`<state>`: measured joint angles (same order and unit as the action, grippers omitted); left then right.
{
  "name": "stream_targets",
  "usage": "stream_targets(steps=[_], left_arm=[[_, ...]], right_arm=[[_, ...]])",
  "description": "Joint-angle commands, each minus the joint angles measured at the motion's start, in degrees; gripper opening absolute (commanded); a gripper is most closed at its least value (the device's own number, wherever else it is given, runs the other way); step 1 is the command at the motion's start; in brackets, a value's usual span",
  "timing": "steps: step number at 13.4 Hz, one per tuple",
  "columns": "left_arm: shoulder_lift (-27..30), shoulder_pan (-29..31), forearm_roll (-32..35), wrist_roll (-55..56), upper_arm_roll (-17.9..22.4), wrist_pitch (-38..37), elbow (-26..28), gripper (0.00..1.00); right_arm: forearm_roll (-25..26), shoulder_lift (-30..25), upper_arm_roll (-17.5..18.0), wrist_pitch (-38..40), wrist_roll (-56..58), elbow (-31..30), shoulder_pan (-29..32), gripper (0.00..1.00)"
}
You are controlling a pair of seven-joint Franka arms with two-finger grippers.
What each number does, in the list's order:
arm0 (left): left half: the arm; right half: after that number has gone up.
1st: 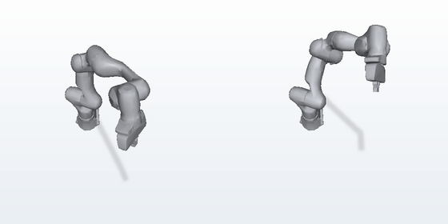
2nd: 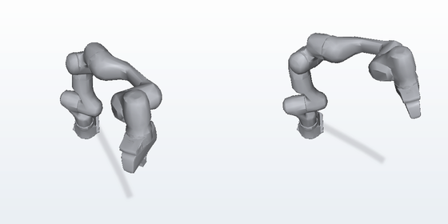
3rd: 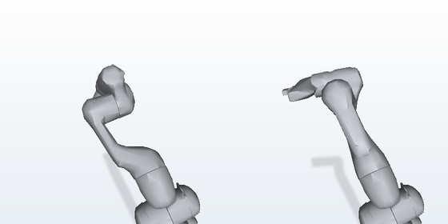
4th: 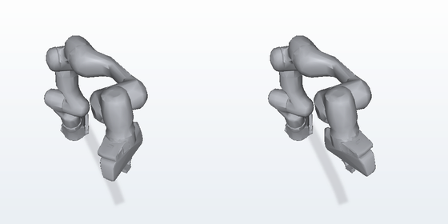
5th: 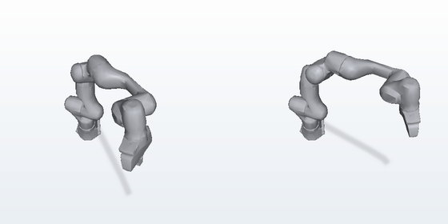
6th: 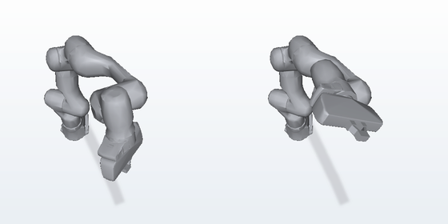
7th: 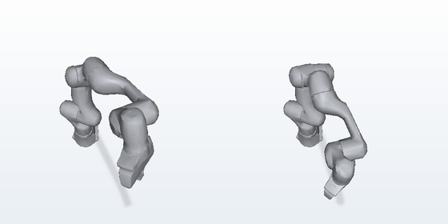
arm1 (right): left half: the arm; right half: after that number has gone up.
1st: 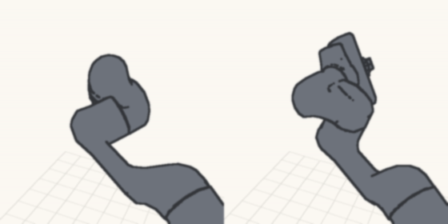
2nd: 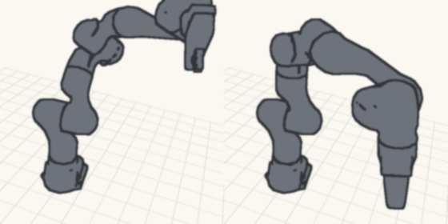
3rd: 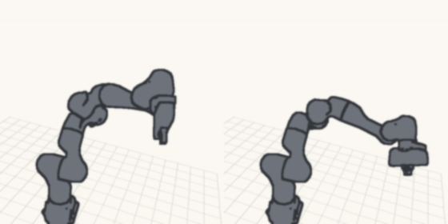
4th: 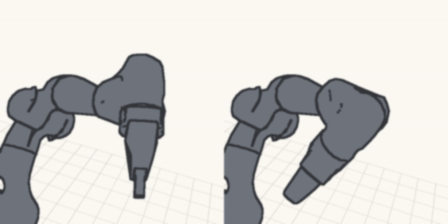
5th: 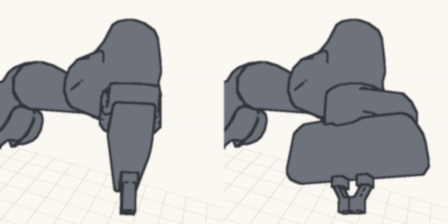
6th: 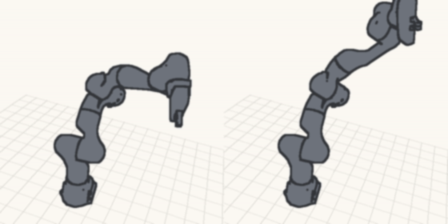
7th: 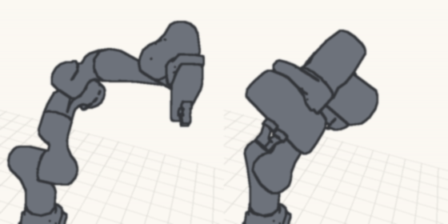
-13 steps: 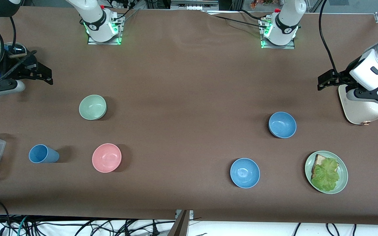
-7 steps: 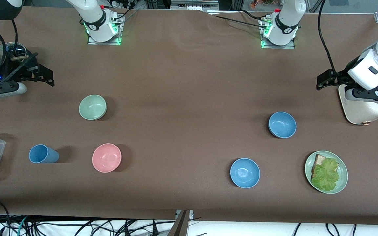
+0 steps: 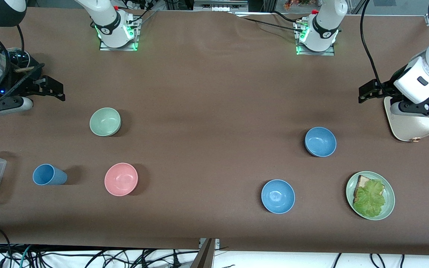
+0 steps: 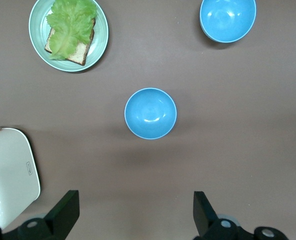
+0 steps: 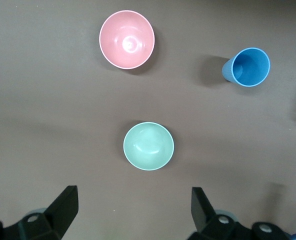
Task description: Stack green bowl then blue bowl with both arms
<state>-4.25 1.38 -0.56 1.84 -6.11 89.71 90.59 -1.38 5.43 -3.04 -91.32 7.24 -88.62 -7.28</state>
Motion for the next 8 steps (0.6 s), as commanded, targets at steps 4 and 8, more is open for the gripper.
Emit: stream_targets(steps=[4,8], left_arm=[[-0.94,0.2,-0.93,0.0,-0.04,-1.46,-2.09,1.0],[-0.94,0.29,-0.93,0.0,-0.13,-1.46,-2.09,1.0]], right_arm=[[-0.65,0.99,-0.39,1.05,-0.03,0.55,0.51,1.0],[-0.65,0.99,-0.48,2.37,0.05,0.55,0.51,1.0]])
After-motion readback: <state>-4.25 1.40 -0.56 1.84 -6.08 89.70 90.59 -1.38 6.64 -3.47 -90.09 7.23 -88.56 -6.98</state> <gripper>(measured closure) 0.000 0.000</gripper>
